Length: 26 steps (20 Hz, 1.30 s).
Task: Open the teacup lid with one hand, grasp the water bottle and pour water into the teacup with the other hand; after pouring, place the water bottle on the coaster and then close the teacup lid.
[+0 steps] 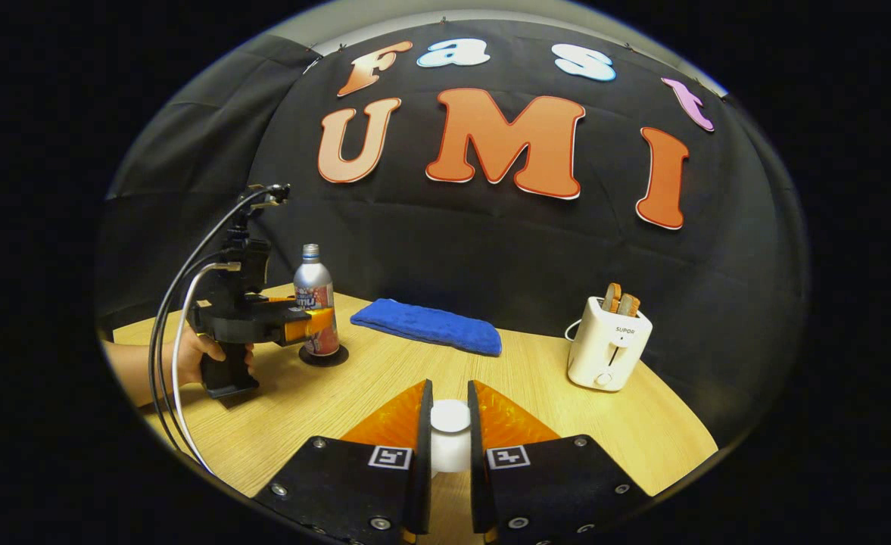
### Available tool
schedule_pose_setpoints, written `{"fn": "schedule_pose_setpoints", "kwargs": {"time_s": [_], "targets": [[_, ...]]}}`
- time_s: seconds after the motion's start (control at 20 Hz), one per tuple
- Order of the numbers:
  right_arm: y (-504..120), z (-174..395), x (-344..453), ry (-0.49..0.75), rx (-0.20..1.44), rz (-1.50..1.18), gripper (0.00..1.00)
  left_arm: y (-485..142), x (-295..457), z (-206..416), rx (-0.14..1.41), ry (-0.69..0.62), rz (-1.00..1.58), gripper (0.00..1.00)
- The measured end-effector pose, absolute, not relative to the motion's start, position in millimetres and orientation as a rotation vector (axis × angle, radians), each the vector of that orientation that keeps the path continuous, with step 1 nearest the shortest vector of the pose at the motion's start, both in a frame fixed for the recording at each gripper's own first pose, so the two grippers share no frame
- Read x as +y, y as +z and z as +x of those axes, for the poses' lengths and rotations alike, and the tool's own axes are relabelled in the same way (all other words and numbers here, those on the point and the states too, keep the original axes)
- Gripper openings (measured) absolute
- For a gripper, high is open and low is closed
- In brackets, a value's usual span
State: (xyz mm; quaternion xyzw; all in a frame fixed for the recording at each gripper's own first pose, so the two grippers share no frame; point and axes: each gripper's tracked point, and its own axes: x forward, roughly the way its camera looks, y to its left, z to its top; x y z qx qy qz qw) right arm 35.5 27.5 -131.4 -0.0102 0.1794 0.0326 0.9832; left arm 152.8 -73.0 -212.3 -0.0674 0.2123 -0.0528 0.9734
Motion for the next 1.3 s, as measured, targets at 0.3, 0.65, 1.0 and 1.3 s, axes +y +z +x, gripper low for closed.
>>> {"fn": "schedule_pose_setpoints", "kwargs": {"time_s": [0.3, 0.65, 1.0, 1.3], "targets": [[-138.0, 38.8, 34.3, 0.084, 0.380, -0.012, 0.22, -216.4, -72.6, 148.8, 0.451, -0.099, -0.142, 0.85], [-145.2, 40.0, 49.9, 0.122, 0.395, 0.024, 0.22, -209.1, -67.4, 139.8, 0.450, -0.096, -0.125, 0.95], [-160.5, 37.5, 68.0, 0.148, 0.413, 0.029, 0.22, -199.4, -64.7, 138.0, 0.398, -0.140, -0.060, 0.98], [-178.1, 34.1, 75.4, 0.164, 0.432, 0.046, 0.22, -192.9, -67.9, 129.1, 0.376, -0.175, -0.019, 0.97]]}}
